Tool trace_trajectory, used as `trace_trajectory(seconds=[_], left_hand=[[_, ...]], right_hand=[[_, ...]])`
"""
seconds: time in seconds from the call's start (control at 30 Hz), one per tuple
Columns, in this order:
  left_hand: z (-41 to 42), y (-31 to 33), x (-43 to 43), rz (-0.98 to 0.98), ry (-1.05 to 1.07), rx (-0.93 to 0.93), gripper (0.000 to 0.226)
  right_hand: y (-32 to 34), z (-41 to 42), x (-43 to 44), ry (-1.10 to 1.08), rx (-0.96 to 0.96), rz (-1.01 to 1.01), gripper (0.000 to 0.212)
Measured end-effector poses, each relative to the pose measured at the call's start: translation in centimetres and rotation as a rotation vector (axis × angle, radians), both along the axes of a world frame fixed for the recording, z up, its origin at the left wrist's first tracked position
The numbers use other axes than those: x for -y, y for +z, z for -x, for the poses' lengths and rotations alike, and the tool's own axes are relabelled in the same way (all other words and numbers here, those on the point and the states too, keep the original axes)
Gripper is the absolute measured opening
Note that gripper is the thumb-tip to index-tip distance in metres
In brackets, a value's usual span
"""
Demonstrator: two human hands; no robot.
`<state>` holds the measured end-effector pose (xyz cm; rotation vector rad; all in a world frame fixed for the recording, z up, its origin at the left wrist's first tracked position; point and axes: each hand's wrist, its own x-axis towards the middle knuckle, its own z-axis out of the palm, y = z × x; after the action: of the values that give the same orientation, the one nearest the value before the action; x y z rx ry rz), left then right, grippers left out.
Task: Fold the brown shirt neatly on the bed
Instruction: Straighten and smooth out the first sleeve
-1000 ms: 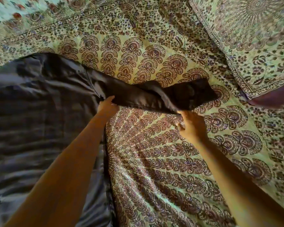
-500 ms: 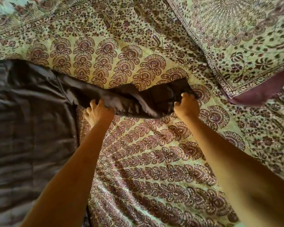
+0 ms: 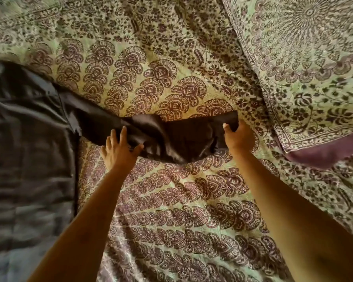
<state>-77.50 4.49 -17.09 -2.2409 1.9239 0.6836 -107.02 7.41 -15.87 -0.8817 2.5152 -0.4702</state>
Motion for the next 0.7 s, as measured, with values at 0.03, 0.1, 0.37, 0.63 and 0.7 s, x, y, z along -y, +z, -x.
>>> trace_trajectory(seconds=[0.03, 0.1, 0.37, 0.63, 0.7], left_hand=[[0.1, 0.0, -0.1, 0.01, -0.001, -0.002, 0.076], [0.5, 0.1, -0.1, 0.051, -0.01, -0.002, 0.072], [0.7, -0.5, 1.7, 0.017, -0.117, 0.054, 0.064], [-2.0, 0.2, 4.2, 0.231, -0.109, -0.023, 0.04], [-3.4, 0.8, 5.8, 0.3, -0.039, -0.005, 0.031]], right_hand=[[0.3, 0.7, 0.0, -0.063, -0.057, 0.042, 0.035], [1.0, 2.4, 0.0, -0.198, -0.164, 0.081, 0.038], [1.0, 5.7, 0.8, -0.068, -0.333, 0.11, 0.037], [0.2, 0.3, 2.9, 0.219, -0.424, 0.117, 0.044], [-0.1, -3.1, 4.8, 0.481, -0.32, 0.219, 0.036]])
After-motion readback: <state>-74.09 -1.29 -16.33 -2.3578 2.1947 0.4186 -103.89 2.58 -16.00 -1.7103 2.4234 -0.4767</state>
